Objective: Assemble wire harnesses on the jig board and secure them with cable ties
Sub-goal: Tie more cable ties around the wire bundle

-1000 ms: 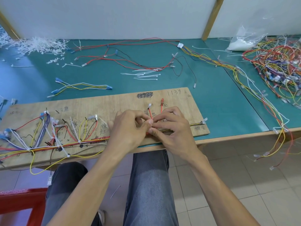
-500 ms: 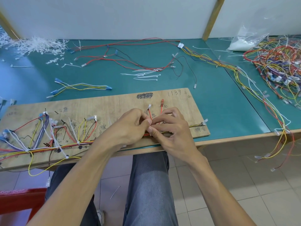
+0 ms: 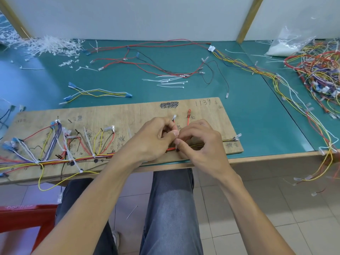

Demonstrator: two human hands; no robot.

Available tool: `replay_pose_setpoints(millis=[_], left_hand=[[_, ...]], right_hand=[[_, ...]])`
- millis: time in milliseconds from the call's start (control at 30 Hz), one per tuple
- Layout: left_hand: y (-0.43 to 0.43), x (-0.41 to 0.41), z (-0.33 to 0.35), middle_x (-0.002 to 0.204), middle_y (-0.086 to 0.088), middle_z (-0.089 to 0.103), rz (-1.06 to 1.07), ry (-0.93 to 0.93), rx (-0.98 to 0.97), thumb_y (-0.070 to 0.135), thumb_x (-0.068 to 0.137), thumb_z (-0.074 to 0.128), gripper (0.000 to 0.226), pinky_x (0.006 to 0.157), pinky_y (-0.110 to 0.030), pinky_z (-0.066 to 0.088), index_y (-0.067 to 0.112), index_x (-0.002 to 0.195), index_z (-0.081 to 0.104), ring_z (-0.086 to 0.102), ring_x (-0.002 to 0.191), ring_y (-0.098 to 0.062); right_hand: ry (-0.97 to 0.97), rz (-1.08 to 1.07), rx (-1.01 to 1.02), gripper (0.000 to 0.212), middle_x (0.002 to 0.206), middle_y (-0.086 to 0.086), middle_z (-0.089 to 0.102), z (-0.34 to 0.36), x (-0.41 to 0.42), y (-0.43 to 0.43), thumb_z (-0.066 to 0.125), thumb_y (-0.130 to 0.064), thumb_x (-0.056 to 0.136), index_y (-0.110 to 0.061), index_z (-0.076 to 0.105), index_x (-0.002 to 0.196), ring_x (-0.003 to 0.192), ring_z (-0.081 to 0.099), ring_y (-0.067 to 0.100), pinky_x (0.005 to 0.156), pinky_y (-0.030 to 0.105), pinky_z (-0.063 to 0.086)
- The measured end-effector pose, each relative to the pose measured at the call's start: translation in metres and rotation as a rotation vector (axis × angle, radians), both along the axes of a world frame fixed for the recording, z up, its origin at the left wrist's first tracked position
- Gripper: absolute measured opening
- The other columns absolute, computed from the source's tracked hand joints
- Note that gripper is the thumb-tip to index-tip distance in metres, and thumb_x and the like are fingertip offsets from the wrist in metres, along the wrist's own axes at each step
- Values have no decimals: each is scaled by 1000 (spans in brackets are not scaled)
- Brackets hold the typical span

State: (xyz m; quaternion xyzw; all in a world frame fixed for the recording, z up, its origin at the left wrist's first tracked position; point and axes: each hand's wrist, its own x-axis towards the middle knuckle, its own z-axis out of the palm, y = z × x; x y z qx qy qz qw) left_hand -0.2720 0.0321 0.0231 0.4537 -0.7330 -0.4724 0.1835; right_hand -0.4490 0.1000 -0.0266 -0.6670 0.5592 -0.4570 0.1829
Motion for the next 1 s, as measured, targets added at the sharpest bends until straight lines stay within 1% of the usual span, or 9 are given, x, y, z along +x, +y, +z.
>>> replay_pose_setpoints(millis=[133,200,267,500,633,700,767,867,1000], left_hand=[[2,-4,-3,89,-12,74,31,63,-10,14,104,58,14,87,-47,57,12,94,68,67,86,-35],[1,-8,-5,83,-10,69,76,129,-18,12,105,56,14,75,-33,52,11,95,66,59,73,-22],[-1,-12,-4,79,-3,63,131,196,-38,11,105,55,14,66,-24,44,11,94,64,51,70,-11],[8,-18,-17,89,-4,63,151,298,-135,7,106,52,8,82,-35,49,6,102,59,58,82,-13],[6,4,-19,99,-4,70,72,271,-61,27,103,63,9,86,-44,56,19,107,62,67,93,-20],[5,11,-15,94,1,74,30,221,-81,33,97,70,11,85,-47,59,24,103,69,72,90,-19],[9,13,-13,85,6,76,18,164,-148,28,94,76,4,82,-46,60,26,91,75,74,82,-15],[16,5,-14,70,11,74,144,142,-270,15,89,80,16,74,-35,60,24,78,75,72,69,-9],[21,-15,-15,63,4,70,334,127,-283,-2,80,78,23,67,-38,58,16,68,69,71,64,-15]], right_hand=[[58,26,2,10,91,-19,73,1,0,0,85,-16,87,-21,78,82,105,59,22,90,53,48],[98,44,4,10,92,-19,72,1,-1,-1,85,-16,85,-20,77,81,107,58,22,91,54,47],[131,56,15,8,94,-18,72,2,-1,-2,86,-16,85,-19,78,83,108,56,22,93,55,47],[210,93,82,5,97,-14,71,8,-2,-4,85,-17,85,-16,80,83,110,51,24,95,55,45],[176,81,62,6,95,-13,72,7,-2,-2,86,-16,84,-15,80,82,107,52,22,95,44,46],[149,65,75,6,95,-14,73,7,-2,-2,86,-19,85,-17,80,84,109,52,20,95,39,46],[129,65,82,4,97,-15,73,7,-3,-2,84,-20,88,-18,82,87,110,52,19,96,39,46],[146,91,48,2,100,-13,74,6,-3,-1,82,-19,91,-17,83,92,111,51,21,96,41,46],[183,130,-12,3,102,-6,74,4,-4,-2,82,-11,90,-12,84,89,109,48,26,95,46,46]])
